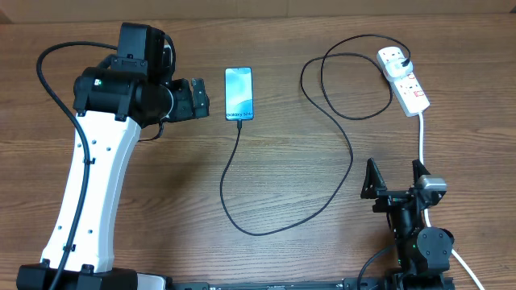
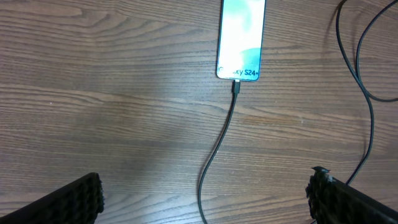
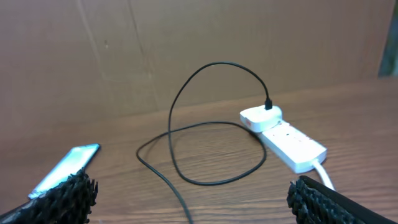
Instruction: Plug charger to phone and switch on socket
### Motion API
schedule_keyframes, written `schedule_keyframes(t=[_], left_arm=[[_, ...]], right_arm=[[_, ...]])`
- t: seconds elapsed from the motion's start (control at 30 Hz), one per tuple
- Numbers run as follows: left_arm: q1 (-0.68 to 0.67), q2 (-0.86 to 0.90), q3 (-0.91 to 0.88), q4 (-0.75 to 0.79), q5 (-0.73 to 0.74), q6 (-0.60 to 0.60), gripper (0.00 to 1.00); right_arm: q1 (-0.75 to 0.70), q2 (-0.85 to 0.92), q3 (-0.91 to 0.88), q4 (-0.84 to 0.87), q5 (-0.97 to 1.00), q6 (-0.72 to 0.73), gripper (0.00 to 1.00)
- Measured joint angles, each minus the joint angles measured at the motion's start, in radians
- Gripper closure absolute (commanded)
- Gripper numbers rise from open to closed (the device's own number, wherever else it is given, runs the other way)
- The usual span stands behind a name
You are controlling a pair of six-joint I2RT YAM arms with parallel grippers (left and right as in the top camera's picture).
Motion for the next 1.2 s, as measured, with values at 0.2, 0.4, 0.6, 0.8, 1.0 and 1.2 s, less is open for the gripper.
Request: schedule_keyframes(t=[0.2,0.4,0.6,0.8,1.0,1.2], left_arm=[[0.0,0.0,0.0,0.0,0.0,0.0,0.0],[0.0,0.0,0.0,0.0,0.0,0.0,0.01],[0.0,0.0,0.0,0.0,0.0,0.0,0.01],[0.0,0.0,0.0,0.0,0.0,0.0,0.0],[0.0,0.0,0.0,0.0,0.0,0.0,0.01],[0.0,0.0,0.0,0.0,0.0,0.0,0.01]], right_arm=[[0.0,0.0,0.0,-0.003,-0.002,-0.134,0.0],[0.0,0.0,0.0,-0.002,-0.003,-0.185,0.0],[0.0,0.0,0.0,-0.003,-0.013,-0.199,0.0],[0.0,0.0,0.0,-0.002,-0.019,-0.201,0.0],[0.0,0.0,0.0,-0.002,-0.019,-0.202,0.0],[0.0,0.0,0.0,-0.002,-0.019,-0.202,0.0]])
